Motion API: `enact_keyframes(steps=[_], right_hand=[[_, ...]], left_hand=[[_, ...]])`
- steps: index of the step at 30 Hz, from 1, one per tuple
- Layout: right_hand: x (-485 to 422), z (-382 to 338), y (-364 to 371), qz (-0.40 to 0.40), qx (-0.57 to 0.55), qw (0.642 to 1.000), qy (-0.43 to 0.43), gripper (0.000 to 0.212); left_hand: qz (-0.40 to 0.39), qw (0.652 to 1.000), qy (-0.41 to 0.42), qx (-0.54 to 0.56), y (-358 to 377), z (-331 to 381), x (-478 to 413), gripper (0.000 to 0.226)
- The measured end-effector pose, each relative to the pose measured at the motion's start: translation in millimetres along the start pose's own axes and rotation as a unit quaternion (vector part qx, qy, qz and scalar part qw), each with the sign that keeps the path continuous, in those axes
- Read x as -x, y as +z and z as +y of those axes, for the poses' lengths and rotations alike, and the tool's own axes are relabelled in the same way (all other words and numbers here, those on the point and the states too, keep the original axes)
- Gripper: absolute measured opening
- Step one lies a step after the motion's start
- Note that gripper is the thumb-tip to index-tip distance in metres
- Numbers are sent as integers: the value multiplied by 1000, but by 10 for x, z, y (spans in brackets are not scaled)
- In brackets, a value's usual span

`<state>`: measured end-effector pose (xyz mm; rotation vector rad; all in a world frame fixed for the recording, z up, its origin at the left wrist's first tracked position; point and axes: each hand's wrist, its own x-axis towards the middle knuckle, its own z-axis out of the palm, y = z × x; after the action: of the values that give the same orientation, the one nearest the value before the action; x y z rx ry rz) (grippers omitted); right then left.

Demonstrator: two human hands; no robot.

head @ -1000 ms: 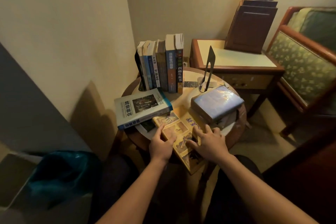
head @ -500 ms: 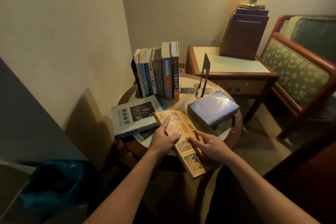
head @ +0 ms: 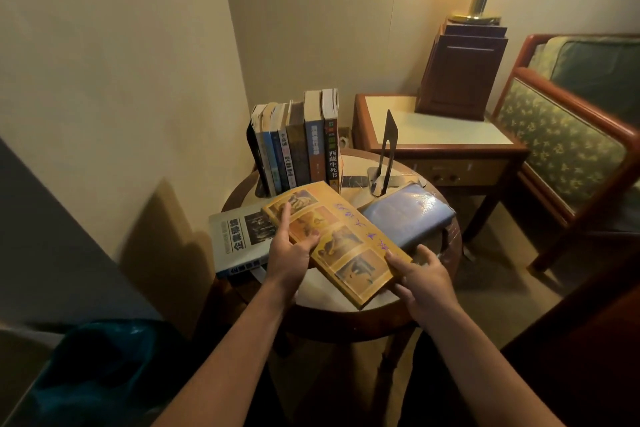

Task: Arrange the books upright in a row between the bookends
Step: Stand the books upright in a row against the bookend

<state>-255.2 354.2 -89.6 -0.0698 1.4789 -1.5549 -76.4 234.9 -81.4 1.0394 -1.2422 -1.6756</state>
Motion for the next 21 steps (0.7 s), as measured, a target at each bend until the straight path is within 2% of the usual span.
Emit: enact_keyframes(steps=[2, 4, 8, 13, 17, 21], right_hand=[[45, -17, 111, 21, -83, 996, -1, 94], [98, -11, 210, 4, -103, 994, -22, 98], [205, 0, 322, -52, -7, 992, -118, 90], [208, -173, 231, -91, 13, 987, -135, 75], [201, -325, 150, -112, 42, 981, -154, 71], [157, -437, 83, -129, 41, 978, -157, 68]], left_hand=[[7, 1000, 5, 11, -13, 0, -29, 80], [10, 1000, 10, 13, -7, -7, -49, 83], [-9, 1000, 20, 4, 30, -46, -38, 90], [34, 999, 31, 22, -41, -81, -18, 95], [93, 993, 20, 63, -219, -16, -72, 78], [47, 997, -8, 53, -419, 62, -122, 59]])
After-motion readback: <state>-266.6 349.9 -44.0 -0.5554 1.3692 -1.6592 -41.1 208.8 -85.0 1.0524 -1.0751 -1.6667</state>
